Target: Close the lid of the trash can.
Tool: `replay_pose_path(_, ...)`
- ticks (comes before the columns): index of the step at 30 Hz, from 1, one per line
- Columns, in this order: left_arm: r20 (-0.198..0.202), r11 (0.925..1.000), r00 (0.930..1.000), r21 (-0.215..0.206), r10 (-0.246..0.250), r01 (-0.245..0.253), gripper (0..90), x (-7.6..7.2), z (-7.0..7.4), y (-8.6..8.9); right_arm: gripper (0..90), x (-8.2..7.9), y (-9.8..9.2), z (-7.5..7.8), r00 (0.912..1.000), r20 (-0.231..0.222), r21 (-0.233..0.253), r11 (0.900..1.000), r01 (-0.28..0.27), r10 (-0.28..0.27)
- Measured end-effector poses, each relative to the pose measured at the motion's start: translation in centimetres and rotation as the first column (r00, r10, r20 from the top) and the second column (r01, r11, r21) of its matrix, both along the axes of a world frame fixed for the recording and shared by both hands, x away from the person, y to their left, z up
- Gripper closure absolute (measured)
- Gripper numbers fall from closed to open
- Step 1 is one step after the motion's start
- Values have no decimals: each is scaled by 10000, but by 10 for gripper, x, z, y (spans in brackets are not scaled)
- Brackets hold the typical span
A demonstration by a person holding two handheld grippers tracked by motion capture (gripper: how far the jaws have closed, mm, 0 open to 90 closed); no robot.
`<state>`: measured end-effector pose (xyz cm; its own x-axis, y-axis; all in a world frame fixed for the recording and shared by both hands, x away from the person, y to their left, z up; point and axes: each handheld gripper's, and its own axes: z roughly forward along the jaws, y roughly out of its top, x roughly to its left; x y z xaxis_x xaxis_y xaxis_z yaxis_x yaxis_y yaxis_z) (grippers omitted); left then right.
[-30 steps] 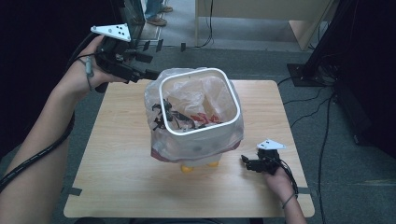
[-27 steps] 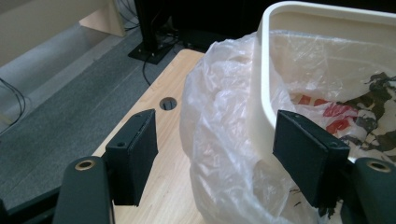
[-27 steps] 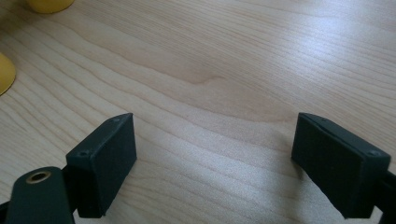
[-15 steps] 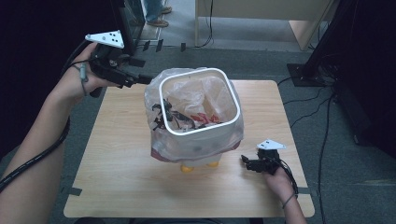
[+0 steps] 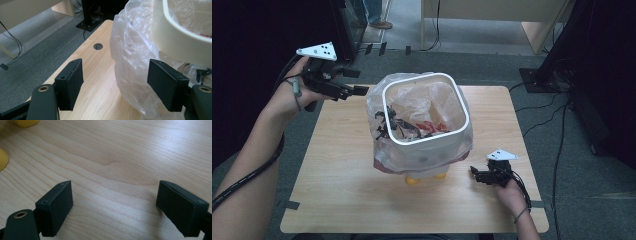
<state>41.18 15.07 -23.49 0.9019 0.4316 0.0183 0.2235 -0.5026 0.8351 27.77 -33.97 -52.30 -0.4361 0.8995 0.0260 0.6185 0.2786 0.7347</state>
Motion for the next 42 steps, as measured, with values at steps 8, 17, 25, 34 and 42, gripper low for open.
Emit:
replay_pose_path(8,-136,9998,9997,-16,206,-207,282,0,-16,11,138,0,0,0,10000,0,1,10000,0,0)
replay_pose_path(17,-84,9997,9996,-16,256,-256,249,0,-33,18,138,0,0,0,10000,5,-4,10000,-3,3)
replay_pose_path(25,-8,9993,9995,-186,320,-320,224,-1,-51,22,138,0,0,0,10000,4,-5,10000,-2,2)
replay_pose_path(34,-4,9981,9985,-275,546,-546,224,-5,-87,24,138,0,0,0,10000,3,-5,10000,-4,4)
replay_pose_path(42,-392,9955,9965,-559,741,-763,217,-11,-136,21,138,0,0,0,10000,21,-16,10000,-12,12)
